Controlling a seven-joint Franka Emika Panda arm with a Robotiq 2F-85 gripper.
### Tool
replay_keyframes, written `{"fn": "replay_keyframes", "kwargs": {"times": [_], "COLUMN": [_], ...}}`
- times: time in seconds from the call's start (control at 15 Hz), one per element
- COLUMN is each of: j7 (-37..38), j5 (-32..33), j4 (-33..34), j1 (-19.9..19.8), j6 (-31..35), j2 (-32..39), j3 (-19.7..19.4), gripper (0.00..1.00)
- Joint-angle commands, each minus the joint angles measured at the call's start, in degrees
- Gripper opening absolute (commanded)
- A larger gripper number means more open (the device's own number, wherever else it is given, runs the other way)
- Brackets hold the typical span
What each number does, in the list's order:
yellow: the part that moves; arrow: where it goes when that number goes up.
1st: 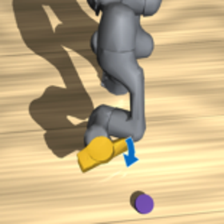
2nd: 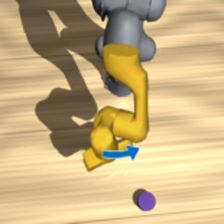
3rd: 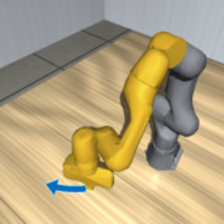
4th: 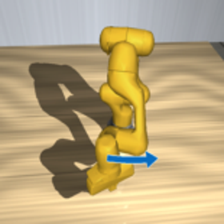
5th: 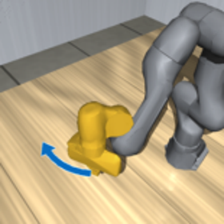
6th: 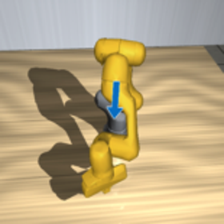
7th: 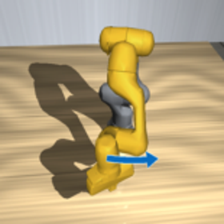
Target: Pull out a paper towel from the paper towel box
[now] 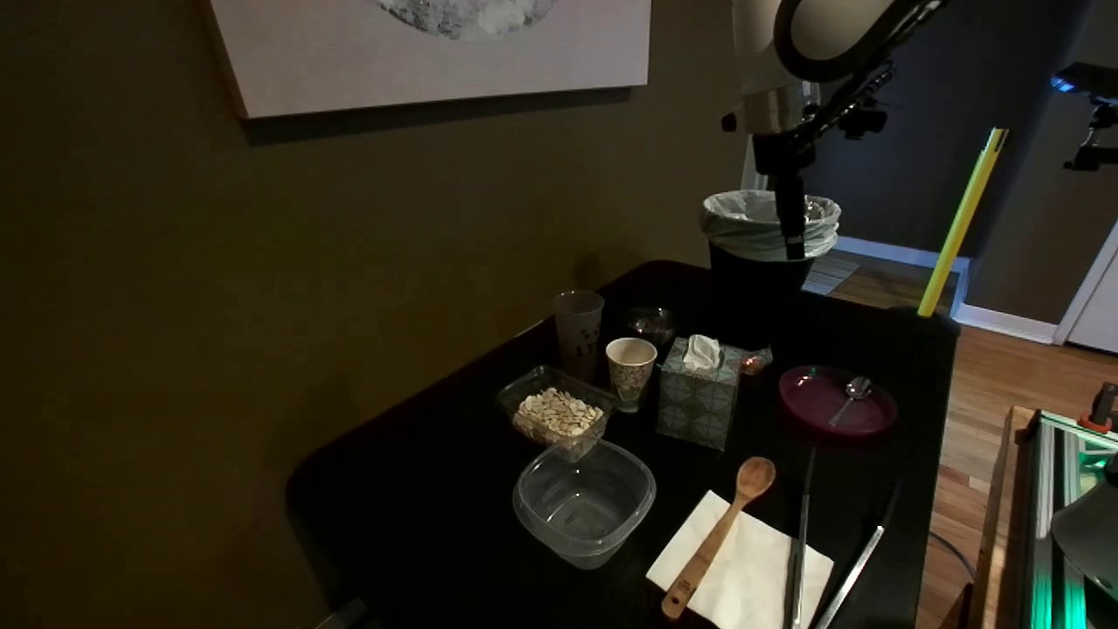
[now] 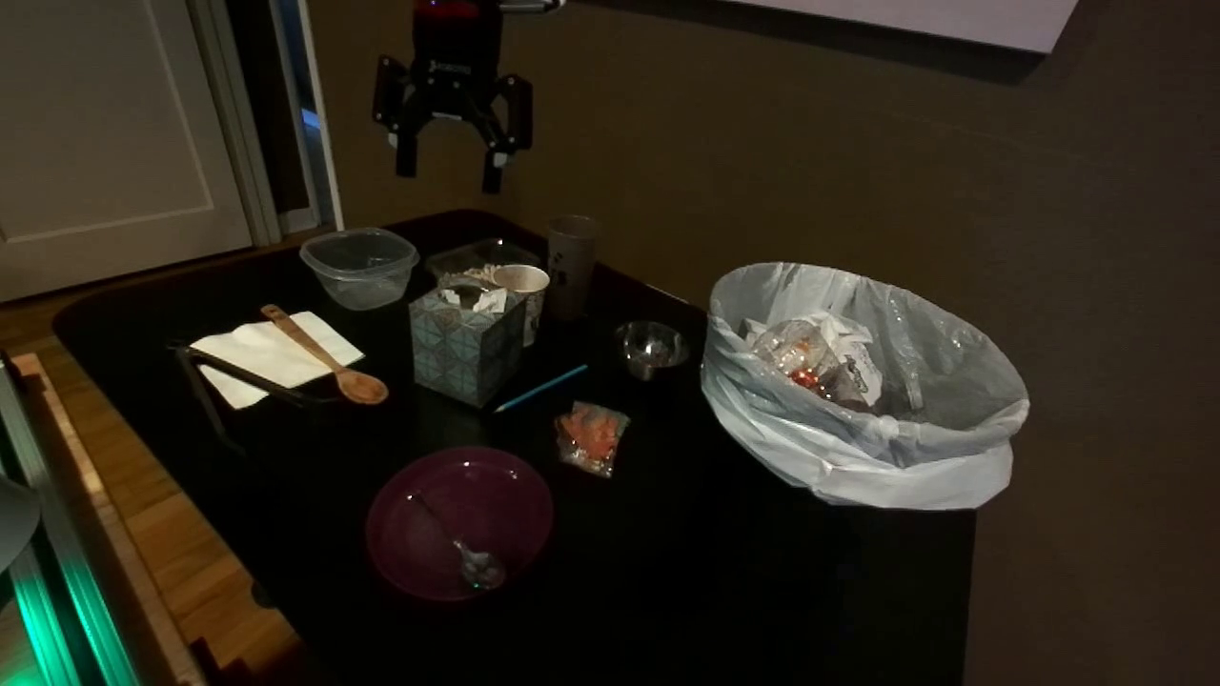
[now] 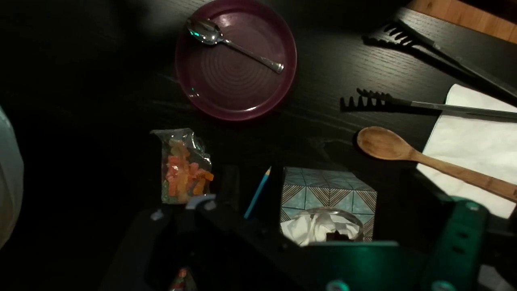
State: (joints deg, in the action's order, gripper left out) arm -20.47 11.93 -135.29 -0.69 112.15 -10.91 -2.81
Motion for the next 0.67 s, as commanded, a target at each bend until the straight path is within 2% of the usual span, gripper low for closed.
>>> {"fn": "replay_keyframes", "kwargs": {"times": [0.0,0.6], "j7": [-0.03,-2.19], "j5": [0.0,-0.39], "j4": [0.07,-0.2], "j1": [0.05,1.07], "j6": [-0.09,2.99], "j2": [0.0,7.11], "j3": [-0.03,0.92], "gripper": [1.0,1.0]}}
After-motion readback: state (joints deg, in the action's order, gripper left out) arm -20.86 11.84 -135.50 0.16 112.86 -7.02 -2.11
